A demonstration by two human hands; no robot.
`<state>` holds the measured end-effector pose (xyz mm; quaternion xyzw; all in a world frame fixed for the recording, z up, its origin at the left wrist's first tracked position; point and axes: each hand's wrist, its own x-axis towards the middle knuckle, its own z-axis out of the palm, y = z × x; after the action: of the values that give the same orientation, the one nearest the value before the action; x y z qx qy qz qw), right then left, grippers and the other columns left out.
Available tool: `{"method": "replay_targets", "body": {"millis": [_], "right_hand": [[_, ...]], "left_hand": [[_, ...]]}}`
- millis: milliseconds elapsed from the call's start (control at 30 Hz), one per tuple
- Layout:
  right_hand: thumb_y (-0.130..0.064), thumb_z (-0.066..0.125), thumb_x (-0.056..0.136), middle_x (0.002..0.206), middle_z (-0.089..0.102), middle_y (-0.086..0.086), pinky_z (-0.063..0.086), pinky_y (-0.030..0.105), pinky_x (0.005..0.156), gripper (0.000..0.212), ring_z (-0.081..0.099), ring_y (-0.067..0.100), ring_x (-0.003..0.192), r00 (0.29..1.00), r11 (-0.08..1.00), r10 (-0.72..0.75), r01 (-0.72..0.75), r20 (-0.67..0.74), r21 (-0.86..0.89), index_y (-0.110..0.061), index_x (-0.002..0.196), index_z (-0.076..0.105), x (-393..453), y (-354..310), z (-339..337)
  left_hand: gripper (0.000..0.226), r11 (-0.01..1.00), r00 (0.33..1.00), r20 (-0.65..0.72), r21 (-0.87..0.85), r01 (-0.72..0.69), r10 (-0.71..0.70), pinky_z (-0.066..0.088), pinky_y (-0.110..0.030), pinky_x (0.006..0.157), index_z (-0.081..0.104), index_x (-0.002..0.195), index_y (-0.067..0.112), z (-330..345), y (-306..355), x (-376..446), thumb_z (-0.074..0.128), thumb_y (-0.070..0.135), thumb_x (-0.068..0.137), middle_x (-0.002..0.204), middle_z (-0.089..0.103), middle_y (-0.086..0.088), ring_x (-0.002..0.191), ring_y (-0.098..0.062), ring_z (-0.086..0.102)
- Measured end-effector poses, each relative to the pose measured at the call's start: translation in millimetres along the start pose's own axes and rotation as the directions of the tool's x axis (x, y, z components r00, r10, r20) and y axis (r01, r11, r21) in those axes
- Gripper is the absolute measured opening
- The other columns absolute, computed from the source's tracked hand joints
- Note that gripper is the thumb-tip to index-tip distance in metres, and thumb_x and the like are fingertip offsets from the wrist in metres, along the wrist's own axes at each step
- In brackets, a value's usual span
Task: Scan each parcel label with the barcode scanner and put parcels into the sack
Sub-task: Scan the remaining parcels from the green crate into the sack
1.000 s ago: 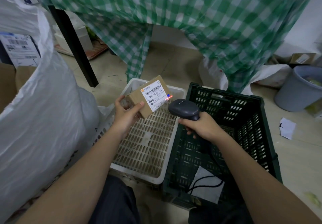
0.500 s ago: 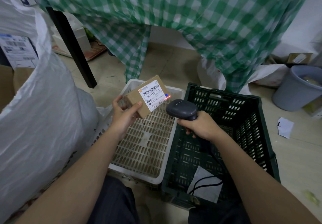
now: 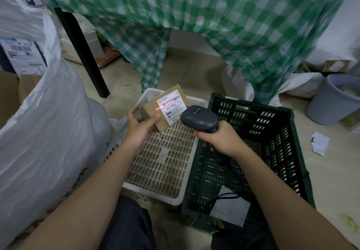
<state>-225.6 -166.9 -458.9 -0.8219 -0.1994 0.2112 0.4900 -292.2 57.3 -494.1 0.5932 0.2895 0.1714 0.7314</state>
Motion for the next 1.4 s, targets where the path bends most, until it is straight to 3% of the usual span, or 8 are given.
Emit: {"method": "replay_targets", "body": {"millis": [267,567,633,833,933,1100,1233,1400], "right_hand": [[-0.019,0.074,0.084,0.053,0.059,-0.004,0.043,0.019,0.049,0.015,0.053,0.003,0.045,0.999,0.995,-0.004,0.008,-0.035,0.104,-0.006,0.082,0.069,-0.7,0.0,3.9],[-0.018,0.077,0.082,0.052,0.058,0.001,0.042,0.023,0.051,0.023,0.052,0.009,0.047,0.944,0.944,0.015,0.095,-0.329,0.316,-0.015,0.064,0.064,-15.3,-26.5,12.6],[-0.019,0.077,0.082,0.055,0.060,0.002,0.043,0.024,0.051,0.019,0.054,0.012,0.050,0.924,0.923,-0.021,0.165,-0.382,0.348,-0.015,0.067,0.066,-21.2,-51.9,11.1],[-0.019,0.077,0.082,0.049,0.060,-0.005,0.047,0.026,0.054,0.019,0.056,0.009,0.047,0.866,0.869,-0.167,0.355,-0.471,0.345,-0.016,0.067,0.065,-37.7,-145.6,21.1],[-0.025,0.080,0.078,0.055,0.063,0.000,0.048,0.038,0.063,0.022,0.059,0.018,0.058,0.875,0.874,-0.249,0.387,-0.414,0.292,-0.020,0.063,0.065,-43.0,-188.4,43.1],[-0.028,0.080,0.078,0.057,0.061,0.002,0.044,0.033,0.061,0.024,0.059,0.020,0.060,0.893,0.891,-0.308,0.392,-0.329,0.230,-0.019,0.063,0.063,-46.0,-245.8,83.1],[-0.030,0.079,0.077,0.061,0.063,0.004,0.047,0.037,0.063,0.022,0.062,0.023,0.064,0.901,0.900,-0.296,0.375,-0.318,0.224,-0.017,0.068,0.065,-33.2,-263.2,100.6],[-0.032,0.080,0.076,0.069,0.066,0.003,0.047,0.034,0.067,0.020,0.063,0.022,0.072,0.907,0.914,-0.303,0.363,-0.291,0.180,-0.017,0.077,0.066,-6.9,-266.2,119.7]], "left_hand": [[0.080,1.000,1.000,-0.002,0.020,-0.001,0.001,0.051,-0.026,0.071,0.020,0.144,0.026,-1.3,1.9,-4.3,0.072,0.014,0.084,0.130,0.049,-0.001,0.103,-0.014,0.058],[0.074,0.993,0.993,-0.025,0.019,-0.116,0.117,0.055,-0.043,0.090,0.028,0.138,0.033,6.9,49.3,-56.7,0.075,0.025,0.080,0.139,0.047,-0.005,0.116,-0.022,0.057],[0.071,0.980,0.980,-0.011,0.030,-0.197,0.197,0.056,-0.036,0.086,0.030,0.138,0.030,5.6,74.1,-77.2,0.073,0.024,0.083,0.136,0.046,-0.005,0.115,-0.020,0.055],[0.069,0.907,0.903,-0.089,0.062,-0.416,0.420,0.053,-0.013,0.065,0.027,0.141,0.028,-36.4,155.4,-138.6,0.070,0.022,0.086,0.124,0.047,0.003,0.096,0.002,0.054],[0.072,0.869,0.852,-0.171,0.091,-0.487,0.495,0.055,-0.018,0.068,0.027,0.142,0.028,-79.4,190.4,-158.1,0.071,0.021,0.086,0.125,0.049,0.001,0.099,-0.001,0.057],[0.071,0.824,0.735,-0.379,0.180,-0.537,0.562,0.057,-0.021,0.070,0.029,0.142,0.029,-161.5,231.6,-174.5,0.072,0.029,0.085,0.131,0.053,0.001,0.106,-0.013,0.060],[0.085,0.824,0.669,-0.485,0.393,-0.408,0.563,0.046,-0.051,0.101,0.020,0.143,0.043,-230.3,245.0,-163.4,0.072,0.052,0.077,0.149,0.037,-0.005,0.129,-0.026,0.046],[0.078,0.763,0.625,-0.559,0.640,-0.092,0.545,0.042,-0.048,0.099,0.020,0.144,0.038,-297.2,233.7,-143.8,0.065,0.053,0.082,0.142,0.032,-0.016,0.122,-0.037,0.046]]}}
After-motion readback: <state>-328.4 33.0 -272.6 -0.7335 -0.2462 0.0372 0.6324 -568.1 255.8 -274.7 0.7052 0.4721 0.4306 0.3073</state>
